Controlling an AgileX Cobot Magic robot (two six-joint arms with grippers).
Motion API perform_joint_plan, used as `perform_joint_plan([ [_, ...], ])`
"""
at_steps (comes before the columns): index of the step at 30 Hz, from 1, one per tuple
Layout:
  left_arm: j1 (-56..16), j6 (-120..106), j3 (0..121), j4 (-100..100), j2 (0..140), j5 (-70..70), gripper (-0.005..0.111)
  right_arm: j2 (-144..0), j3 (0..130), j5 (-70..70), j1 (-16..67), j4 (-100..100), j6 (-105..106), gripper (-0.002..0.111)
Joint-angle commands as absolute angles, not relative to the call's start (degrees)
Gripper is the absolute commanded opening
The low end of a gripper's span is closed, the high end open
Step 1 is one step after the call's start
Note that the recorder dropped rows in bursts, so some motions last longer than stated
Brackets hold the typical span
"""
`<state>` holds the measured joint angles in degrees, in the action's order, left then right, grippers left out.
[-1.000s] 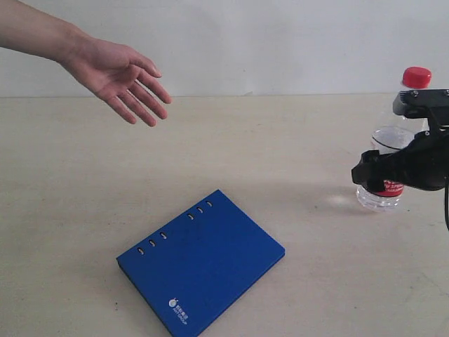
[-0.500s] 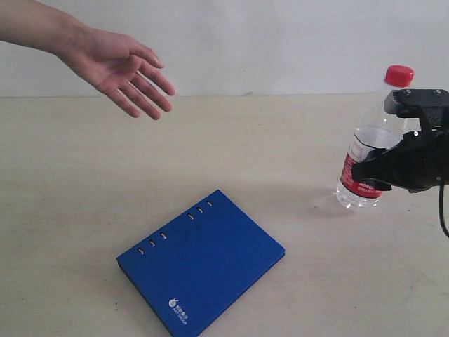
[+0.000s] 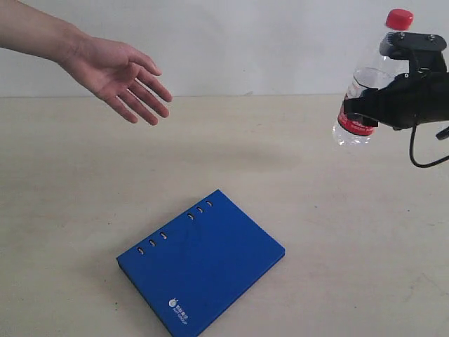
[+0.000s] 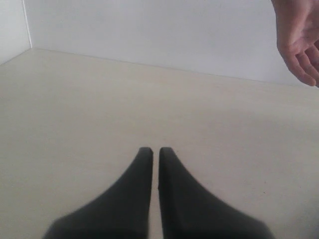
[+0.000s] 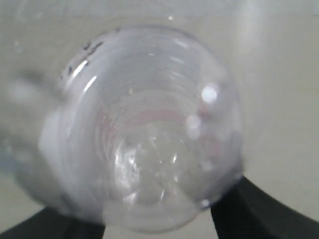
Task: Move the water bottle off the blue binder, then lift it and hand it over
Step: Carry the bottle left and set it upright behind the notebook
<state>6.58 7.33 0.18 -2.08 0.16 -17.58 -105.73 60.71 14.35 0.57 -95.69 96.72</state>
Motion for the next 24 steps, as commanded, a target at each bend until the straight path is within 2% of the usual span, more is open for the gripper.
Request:
perform_joint_plan([
  [1, 6.14, 7.66, 0.0, -2.43, 0.0, -16.91, 0.004, -108.6, 62.83, 9.92, 0.56, -95.91, 96.56, 0.0],
  [4, 6.14, 7.66, 0.0, -2.43, 0.0, -16.91, 0.004, -109.88, 62.83, 10.42, 0.56, -95.45, 97.44, 0.0],
  [6, 6.14, 7.66, 0.0, -2.43, 0.0, -16.91, 0.004, -111.87, 63.35, 17.81, 0.56, -95.72, 99.55, 0.0],
  [10, 6.14, 7.66, 0.0, -2.43, 0.0, -16.91, 0.004, -113.8, 63.65, 21.9, 0.68, -94.98, 101.15, 0.0],
  [15, 6.14, 7.66, 0.0, -2.43, 0.0, -16.91, 0.004, -113.8, 63.65, 35.4, 0.68, -96.33, 109.94, 0.0],
  [24, 6.14, 7.66, 0.0, -2.43, 0.0, -16.91, 0.004, -113.8, 63.65, 33.32, 3.94, -91.25, 116.4, 0.0],
])
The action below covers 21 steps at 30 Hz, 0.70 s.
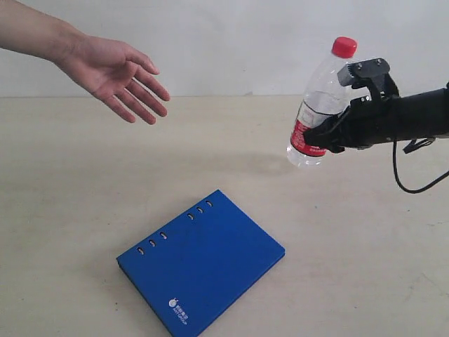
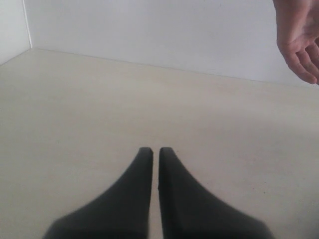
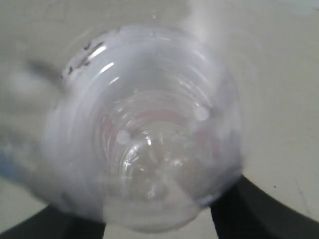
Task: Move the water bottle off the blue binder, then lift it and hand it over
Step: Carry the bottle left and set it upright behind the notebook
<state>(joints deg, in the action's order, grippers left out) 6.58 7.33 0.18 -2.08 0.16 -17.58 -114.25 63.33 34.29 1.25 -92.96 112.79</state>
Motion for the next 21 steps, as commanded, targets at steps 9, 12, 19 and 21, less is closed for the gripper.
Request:
perform_joint_plan([
  [9, 6.14, 7.66, 0.0, -2.43, 0.0, -16.91, 0.004, -113.8, 64.31, 18.2, 9.65, -94.19, 116.01, 0.004],
  [12, 6.14, 7.66, 0.0, -2.43, 0.0, -16.91, 0.004, -113.8, 64.69, 13.93, 9.65, -94.36, 113.38, 0.004],
  [19, 6.14, 7.66, 0.0, -2.43, 0.0, -16.91, 0.004, -113.8, 64.69, 12.24, 9.65, -98.04, 113.03, 0.004],
  [21, 6.14, 7.66, 0.0, -2.43, 0.0, -16.91, 0.004, -113.8, 64.69, 12.54, 9.65, -98.62, 113.03, 0.004],
])
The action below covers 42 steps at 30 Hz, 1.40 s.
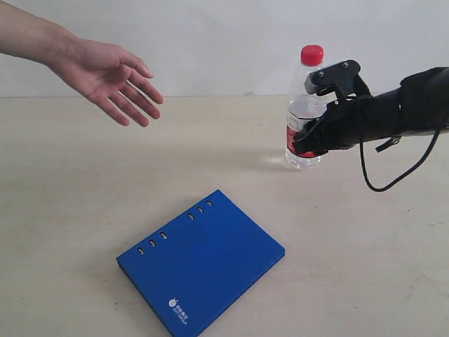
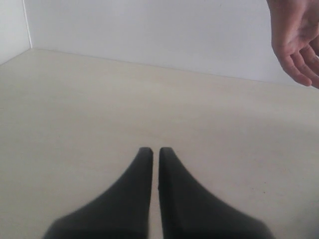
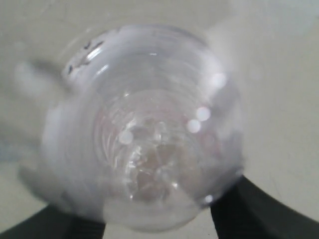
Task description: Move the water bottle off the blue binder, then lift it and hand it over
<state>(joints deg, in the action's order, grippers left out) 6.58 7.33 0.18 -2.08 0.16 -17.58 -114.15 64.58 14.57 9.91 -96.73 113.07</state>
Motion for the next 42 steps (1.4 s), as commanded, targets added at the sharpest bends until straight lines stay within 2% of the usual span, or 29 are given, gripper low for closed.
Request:
perform_joint_plan([
  [1, 6.14, 7.66, 0.0, -2.43, 0.0, -16.91, 0.004, -113.8, 64.69, 13.46, 9.65, -98.62, 113.03, 0.005],
  [3, 6.14, 7.66, 0.0, -2.43, 0.0, -16.91, 0.004, -113.8, 64.69, 14.98, 9.65, -98.62, 113.03, 0.015],
  [5, 6.14, 7.66, 0.0, -2.43, 0.0, -16.91, 0.004, -113.8, 64.76, 15.4, 9.65, -98.72, 112.92, 0.032],
  [10, 6.14, 7.66, 0.0, -2.43, 0.0, -16.91, 0.004, -113.8, 65.27, 11.88, 9.65, -98.72, 111.01, 0.104],
  [24, 6.14, 7.66, 0.0, -2.43, 0.0, -16.91, 0.004, -107.33, 63.88, 13.08, 9.75, -95.58, 100.96, 0.104],
  [33, 6.14, 7.66, 0.0, -2.43, 0.0, -16.91, 0.004, -98.54, 58.17, 14.44, 9.75, -74.4, 77.14, 0.104],
  [42, 6.14, 7.66, 0.0, -2.43, 0.0, -16.91, 0.004, -89.09, 57.27, 28.42, 9.75, -53.16, 53.57, 0.104],
])
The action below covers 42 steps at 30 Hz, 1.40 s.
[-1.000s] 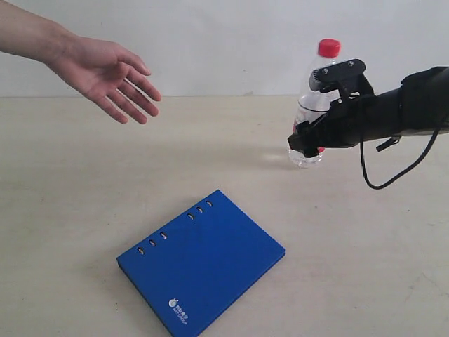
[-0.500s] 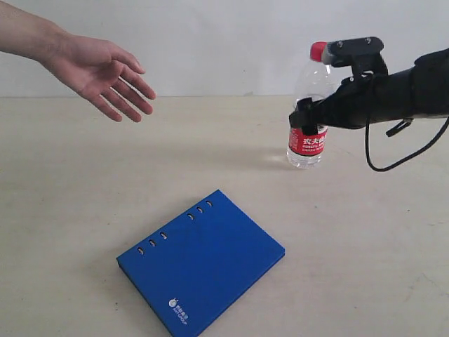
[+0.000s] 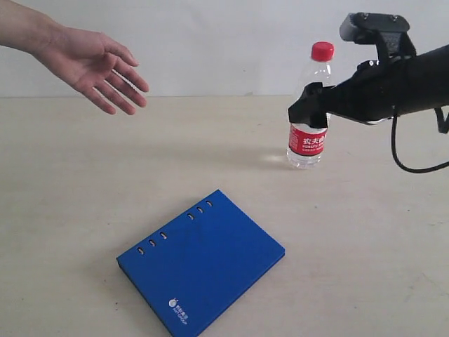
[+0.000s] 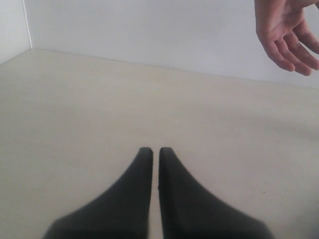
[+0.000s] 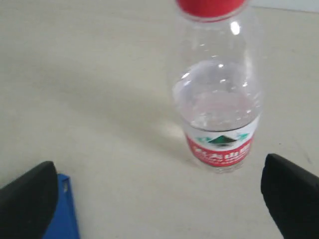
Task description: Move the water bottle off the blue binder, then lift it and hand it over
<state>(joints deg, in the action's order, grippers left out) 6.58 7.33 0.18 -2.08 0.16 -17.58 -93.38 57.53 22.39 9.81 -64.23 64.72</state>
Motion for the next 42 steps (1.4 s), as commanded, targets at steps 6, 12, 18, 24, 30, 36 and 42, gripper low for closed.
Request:
perform_joint_plan([
  [6, 6.14, 7.66, 0.0, -2.43, 0.0, -16.91, 0.004, -85.82, 57.27, 41.58, 9.75, -42.15, 38.19, 0.104],
  [12, 6.14, 7.66, 0.0, -2.43, 0.0, -16.91, 0.004, -86.53, 53.15, 57.93, 9.86, -42.31, 31.51, 0.104],
  [18, 6.14, 7.66, 0.0, -2.43, 0.0, -16.91, 0.004, -86.53, 44.82, 52.22, 13.84, -45.17, 31.86, 0.104],
  [24, 6.14, 7.66, 0.0, -2.43, 0.0, -16.91, 0.004, -86.53, 42.44, 42.21, 23.08, -44.0, 27.49, 0.08],
  [30, 6.14, 6.39, 0.0, -2.72, 0.0, -16.93, 0.004, -86.53, 42.44, 39.4, 26.39, -43.27, 33.93, 0.002],
  [36, 6.14, 11.99, 0.0, 10.38, 0.0, -2.42, 0.004, -86.53, 42.3, 36.58, 26.39, -42.73, 39.16, 0.001],
  [42, 6.14, 17.21, 0.0, 12.62, 0.0, 12.51, 0.004, -86.53, 42.3, 34.77, 26.39, -42.51, 41.47, 0.001],
])
